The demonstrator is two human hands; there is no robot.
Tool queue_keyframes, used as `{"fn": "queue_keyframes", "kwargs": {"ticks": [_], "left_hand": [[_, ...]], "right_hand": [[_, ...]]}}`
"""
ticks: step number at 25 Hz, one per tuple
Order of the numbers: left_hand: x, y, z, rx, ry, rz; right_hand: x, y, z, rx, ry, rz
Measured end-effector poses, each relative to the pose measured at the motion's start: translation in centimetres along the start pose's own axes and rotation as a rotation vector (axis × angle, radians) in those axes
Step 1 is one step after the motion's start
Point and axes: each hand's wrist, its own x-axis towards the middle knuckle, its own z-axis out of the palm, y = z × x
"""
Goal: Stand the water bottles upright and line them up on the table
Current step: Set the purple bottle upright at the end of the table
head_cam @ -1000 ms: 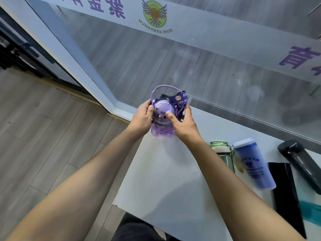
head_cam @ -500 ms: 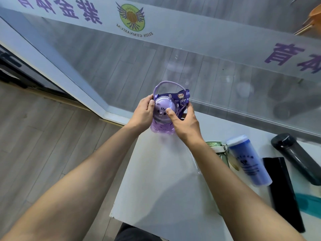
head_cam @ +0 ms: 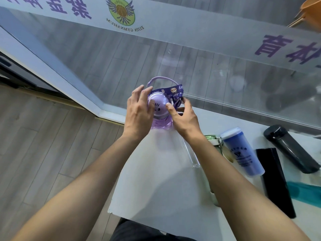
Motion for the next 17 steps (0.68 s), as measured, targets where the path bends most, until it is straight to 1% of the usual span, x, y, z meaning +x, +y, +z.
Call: {"fn": "queue_keyframes", "kwargs": {"ticks": [3, 5, 6, 8, 9, 11, 14, 17], "left_hand": [[-1.6, 0.4, 0.8, 0.169, -0.051, 0.155], [-2.3, 0.3, 1.5, 0.199, -0.09, 0.206], [-2.4, 0.0, 1.8, 0.203, -0.099, 0.22], [-2.4, -0.3, 2.2, 0.196, -0.093, 0.213], [-2.4, -0.3, 2.3, 0.191, -0.087, 0.201], [-2.3, 0.1, 2.2, 0.187, -0.077, 0.168], [-2.1, 1.0, 2.0, 0.191, -0.084, 0.129], [-1.8, 1.4, 1.8, 0.21, -0.1, 0.119]], "right_hand": [[-0.3, 1.7, -1.2, -0.061, 0.107, -0.04], [-0.3, 3.5, -1.8, -0.235, 0.157, -0.069], [-0.2, 4.4, -1.8, -0.363, 0.136, -0.067], [0.3, 5.6, -1.2, -0.625, 0.029, -0.026], [0.7, 5.9, -0.7, -0.726, -0.014, 0.003], [1.4, 6.6, 0.4, -0.851, -0.064, 0.051], [2.1, 7.7, 1.5, -0.859, -0.066, 0.078], [2.6, 7.7, 1.1, -0.72, -0.006, 0.08]]}}
